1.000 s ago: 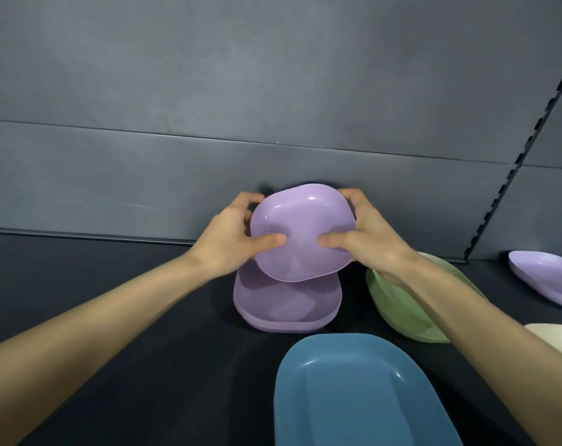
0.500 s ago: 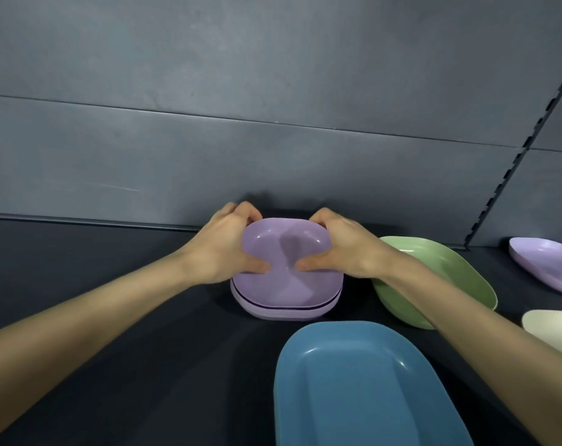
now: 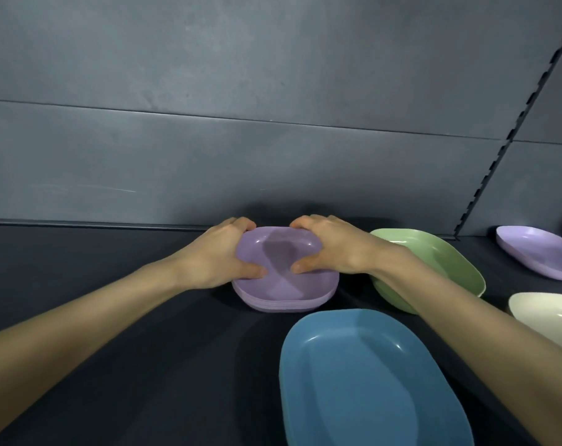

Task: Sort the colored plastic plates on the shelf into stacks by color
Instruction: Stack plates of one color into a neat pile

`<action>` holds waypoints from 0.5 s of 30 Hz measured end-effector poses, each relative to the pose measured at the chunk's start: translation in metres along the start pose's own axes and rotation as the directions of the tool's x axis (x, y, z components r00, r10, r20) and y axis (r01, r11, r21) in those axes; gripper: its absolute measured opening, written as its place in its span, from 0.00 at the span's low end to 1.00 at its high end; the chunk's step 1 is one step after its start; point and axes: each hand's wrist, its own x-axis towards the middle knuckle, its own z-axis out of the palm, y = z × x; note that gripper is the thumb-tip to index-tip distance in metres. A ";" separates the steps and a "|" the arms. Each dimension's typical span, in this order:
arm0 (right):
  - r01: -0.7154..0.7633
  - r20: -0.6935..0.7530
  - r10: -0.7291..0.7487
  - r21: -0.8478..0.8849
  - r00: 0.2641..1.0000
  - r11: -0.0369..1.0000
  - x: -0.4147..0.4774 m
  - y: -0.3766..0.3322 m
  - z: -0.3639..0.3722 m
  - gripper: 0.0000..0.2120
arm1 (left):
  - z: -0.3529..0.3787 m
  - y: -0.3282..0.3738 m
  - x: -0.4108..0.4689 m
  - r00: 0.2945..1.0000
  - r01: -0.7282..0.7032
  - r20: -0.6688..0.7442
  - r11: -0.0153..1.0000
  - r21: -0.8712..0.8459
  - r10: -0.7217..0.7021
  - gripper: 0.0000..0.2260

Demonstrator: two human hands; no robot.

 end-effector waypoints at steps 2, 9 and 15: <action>-0.018 0.025 0.019 -0.056 0.999 0.998 -0.003 -0.003 -0.004 0.33 | -0.002 0.001 0.000 0.999 -0.013 0.039 0.998 0.067 0.010 0.26; -0.059 -0.126 0.043 -0.124 0.991 0.990 -0.030 -0.005 -0.047 0.30 | -0.024 0.045 0.003 0.992 -0.121 0.008 0.924 0.362 0.127 0.32; -0.129 -0.353 0.090 -0.091 0.931 0.987 -0.105 0.026 -0.103 0.27 | -0.030 0.125 0.001 0.942 -0.227 -0.132 0.877 0.424 0.307 0.24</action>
